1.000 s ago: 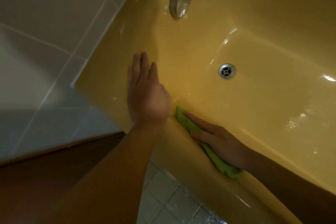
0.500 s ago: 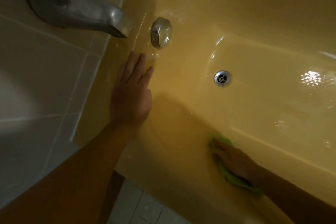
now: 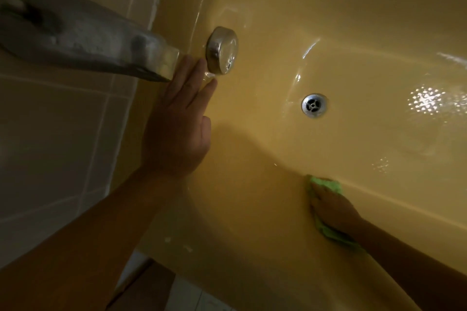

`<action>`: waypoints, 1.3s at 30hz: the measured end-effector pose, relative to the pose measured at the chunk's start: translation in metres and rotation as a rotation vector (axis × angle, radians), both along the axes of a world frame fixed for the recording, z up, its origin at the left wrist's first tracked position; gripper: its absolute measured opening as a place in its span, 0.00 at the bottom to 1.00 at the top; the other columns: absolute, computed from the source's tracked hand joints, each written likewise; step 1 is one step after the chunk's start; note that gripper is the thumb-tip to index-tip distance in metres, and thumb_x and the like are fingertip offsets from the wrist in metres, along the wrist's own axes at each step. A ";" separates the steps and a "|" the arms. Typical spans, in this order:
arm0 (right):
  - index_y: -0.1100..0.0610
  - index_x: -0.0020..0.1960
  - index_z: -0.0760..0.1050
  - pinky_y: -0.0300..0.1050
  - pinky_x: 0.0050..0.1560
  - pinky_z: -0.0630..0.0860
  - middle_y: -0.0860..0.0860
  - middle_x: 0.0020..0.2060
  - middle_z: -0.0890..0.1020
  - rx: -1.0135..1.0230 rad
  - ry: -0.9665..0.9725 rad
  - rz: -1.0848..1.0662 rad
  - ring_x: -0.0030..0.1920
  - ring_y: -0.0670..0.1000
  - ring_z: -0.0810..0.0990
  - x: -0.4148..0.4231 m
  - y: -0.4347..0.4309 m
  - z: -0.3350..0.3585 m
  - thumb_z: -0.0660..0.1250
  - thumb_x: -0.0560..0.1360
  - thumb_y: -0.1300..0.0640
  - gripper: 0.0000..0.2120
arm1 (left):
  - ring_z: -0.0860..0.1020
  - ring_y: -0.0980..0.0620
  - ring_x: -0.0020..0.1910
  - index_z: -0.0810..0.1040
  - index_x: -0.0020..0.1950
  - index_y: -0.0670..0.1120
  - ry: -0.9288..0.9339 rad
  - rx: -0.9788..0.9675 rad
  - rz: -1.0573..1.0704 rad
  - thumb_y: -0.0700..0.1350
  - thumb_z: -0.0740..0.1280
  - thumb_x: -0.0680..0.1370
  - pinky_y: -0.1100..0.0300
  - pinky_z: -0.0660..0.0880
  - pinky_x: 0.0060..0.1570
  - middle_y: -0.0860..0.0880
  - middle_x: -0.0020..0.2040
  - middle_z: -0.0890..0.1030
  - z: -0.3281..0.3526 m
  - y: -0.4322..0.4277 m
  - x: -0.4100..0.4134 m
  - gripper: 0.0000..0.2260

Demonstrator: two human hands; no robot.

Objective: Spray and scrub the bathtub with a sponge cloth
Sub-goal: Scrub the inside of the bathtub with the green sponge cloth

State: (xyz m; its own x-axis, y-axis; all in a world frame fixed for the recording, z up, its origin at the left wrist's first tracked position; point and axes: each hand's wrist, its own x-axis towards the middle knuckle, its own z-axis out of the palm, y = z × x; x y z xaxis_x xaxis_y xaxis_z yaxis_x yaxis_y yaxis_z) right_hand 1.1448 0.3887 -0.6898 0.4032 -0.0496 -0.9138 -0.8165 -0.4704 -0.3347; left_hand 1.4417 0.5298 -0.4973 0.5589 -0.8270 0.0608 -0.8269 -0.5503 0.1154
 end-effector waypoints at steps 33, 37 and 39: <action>0.42 0.83 0.49 0.45 0.72 0.67 0.54 0.78 0.68 0.117 -0.366 -0.916 0.75 0.57 0.70 0.222 0.086 0.067 0.53 0.86 0.50 0.27 | 0.59 0.38 0.82 0.69 0.79 0.37 0.086 -0.039 -0.098 0.37 0.51 0.83 0.33 0.61 0.76 0.39 0.81 0.66 -0.008 -0.011 0.037 0.24; 0.41 0.83 0.52 0.46 0.80 0.57 0.40 0.81 0.59 0.174 -0.904 -1.003 0.81 0.42 0.57 0.232 0.101 0.128 0.53 0.85 0.48 0.27 | 0.58 0.40 0.83 0.68 0.79 0.37 0.085 -0.051 -0.133 0.40 0.50 0.85 0.34 0.61 0.77 0.39 0.81 0.65 -0.007 -0.014 0.043 0.23; 0.39 0.82 0.52 0.47 0.81 0.54 0.37 0.81 0.57 0.220 -0.956 -0.947 0.81 0.41 0.53 0.220 0.101 0.124 0.54 0.86 0.50 0.26 | 0.59 0.39 0.83 0.69 0.78 0.36 0.089 -0.087 -0.161 0.42 0.46 0.87 0.34 0.61 0.77 0.38 0.80 0.66 -0.008 -0.016 0.046 0.23</action>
State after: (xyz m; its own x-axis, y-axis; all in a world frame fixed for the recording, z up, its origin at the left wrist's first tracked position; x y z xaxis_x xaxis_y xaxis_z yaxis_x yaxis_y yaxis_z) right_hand 1.3644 0.4898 -0.5657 0.7704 -0.5491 -0.3240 -0.2024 0.2714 -0.9410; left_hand 1.4880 0.5142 -0.5050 0.4263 -0.8999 0.0921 -0.8877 -0.3966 0.2337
